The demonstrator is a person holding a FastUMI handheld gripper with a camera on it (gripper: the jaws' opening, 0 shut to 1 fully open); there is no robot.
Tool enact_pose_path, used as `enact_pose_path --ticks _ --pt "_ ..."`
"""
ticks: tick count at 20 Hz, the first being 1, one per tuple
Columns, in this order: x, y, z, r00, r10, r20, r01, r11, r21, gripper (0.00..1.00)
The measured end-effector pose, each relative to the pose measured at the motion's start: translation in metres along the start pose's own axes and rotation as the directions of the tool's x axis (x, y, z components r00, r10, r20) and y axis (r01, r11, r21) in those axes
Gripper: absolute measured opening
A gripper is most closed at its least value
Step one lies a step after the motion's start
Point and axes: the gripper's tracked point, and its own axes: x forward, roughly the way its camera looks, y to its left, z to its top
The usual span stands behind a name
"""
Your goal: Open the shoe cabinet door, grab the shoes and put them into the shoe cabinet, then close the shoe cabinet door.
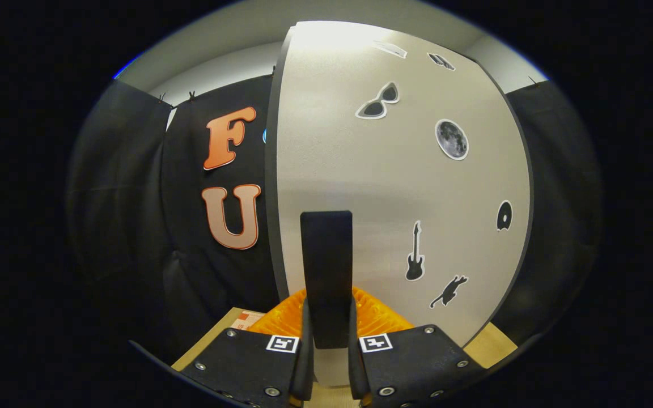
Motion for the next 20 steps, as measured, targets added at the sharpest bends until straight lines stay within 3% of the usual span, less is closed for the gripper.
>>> enact_pose_path --ticks 12,20 --pt "-0.045 -0.022 -0.005 0.995 -0.096 -0.020 0.096 0.995 0.032 0.25" --pt "-0.069 -0.041 -0.008 0.997 -0.077 -0.018 0.078 0.996 0.041 0.24"
